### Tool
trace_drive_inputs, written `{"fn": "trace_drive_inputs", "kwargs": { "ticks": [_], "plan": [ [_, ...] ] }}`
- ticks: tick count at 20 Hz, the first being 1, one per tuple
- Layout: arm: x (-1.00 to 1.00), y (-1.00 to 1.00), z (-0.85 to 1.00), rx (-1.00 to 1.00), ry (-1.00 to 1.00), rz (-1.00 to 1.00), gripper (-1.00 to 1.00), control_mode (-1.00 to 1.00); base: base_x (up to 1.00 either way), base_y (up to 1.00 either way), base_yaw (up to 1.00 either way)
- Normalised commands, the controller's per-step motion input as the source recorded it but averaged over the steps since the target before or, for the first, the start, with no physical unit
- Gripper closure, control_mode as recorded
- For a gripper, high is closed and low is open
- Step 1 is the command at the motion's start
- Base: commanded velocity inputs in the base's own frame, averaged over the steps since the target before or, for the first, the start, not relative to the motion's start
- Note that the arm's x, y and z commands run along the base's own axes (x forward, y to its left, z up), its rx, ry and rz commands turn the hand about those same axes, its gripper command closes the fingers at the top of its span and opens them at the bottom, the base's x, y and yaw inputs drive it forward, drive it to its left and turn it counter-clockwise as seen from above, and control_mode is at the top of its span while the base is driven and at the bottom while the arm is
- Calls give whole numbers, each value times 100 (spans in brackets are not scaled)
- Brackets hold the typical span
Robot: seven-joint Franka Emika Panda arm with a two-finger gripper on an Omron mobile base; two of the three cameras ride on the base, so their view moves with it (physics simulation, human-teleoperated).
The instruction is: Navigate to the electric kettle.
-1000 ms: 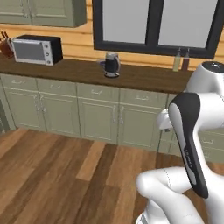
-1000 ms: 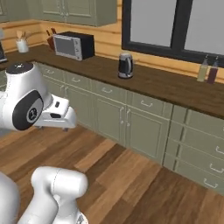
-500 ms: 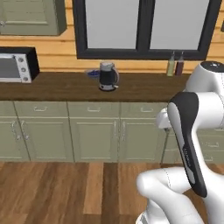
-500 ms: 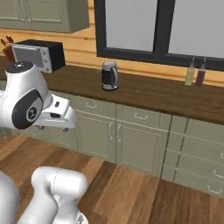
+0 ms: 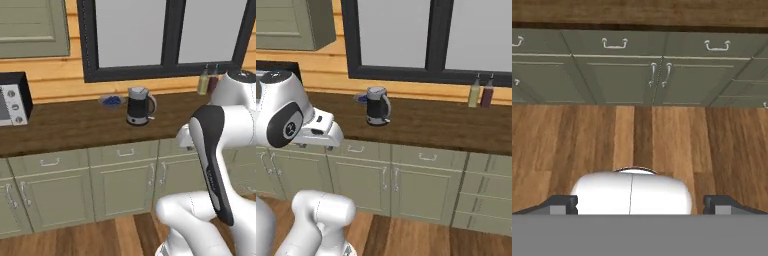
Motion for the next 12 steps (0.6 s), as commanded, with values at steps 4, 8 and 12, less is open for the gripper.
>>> {"fn": "trace_drive_inputs", "kwargs": {
  "ticks": [4, 8, 12],
  "plan": [
    [0, 0, 0, 0, 0, 0, -100, 100, 92, 1, -13],
    [0, 0, 0, 0, 0, 0, -100, 100, 53, -31, 2],
    [0, 0, 0, 0, 0, 0, -100, 100, 75, -13, 2]
  ]
}}
